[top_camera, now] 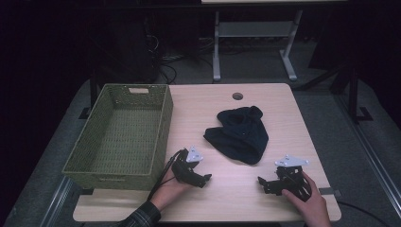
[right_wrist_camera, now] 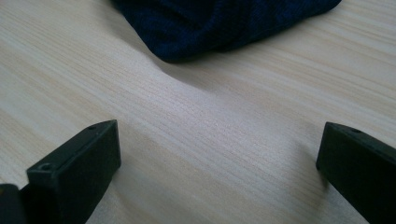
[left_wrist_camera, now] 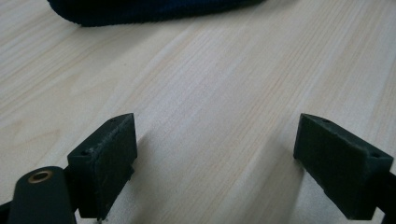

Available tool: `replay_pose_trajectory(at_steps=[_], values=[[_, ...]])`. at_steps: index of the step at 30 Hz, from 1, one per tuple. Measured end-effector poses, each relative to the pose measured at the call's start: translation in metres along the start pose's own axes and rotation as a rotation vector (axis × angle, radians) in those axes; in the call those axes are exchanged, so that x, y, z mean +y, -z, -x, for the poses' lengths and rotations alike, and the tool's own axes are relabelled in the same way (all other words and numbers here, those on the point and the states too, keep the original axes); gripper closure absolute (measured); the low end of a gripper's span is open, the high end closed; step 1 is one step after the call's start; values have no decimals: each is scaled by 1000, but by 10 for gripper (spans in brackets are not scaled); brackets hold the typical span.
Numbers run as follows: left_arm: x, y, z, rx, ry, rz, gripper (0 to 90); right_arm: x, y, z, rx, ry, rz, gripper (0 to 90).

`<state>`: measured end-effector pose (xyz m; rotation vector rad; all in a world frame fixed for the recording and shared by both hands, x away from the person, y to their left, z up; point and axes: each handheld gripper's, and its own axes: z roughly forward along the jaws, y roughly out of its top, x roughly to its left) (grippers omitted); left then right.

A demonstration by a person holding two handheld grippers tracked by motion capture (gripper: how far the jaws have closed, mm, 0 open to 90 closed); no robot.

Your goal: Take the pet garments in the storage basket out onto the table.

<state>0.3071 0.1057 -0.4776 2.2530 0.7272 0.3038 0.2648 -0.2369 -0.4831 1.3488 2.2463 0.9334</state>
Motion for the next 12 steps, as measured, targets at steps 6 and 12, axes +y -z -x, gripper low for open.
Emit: replay_pose_trajectory(at_steps=[6, 12], values=[[-1, 0, 0, 3, 2, 7, 128, 0, 0, 0, 0, 0, 0, 0], [-1, 0, 0, 3, 2, 7, 127, 0, 0, 0, 0, -1, 0, 0]])
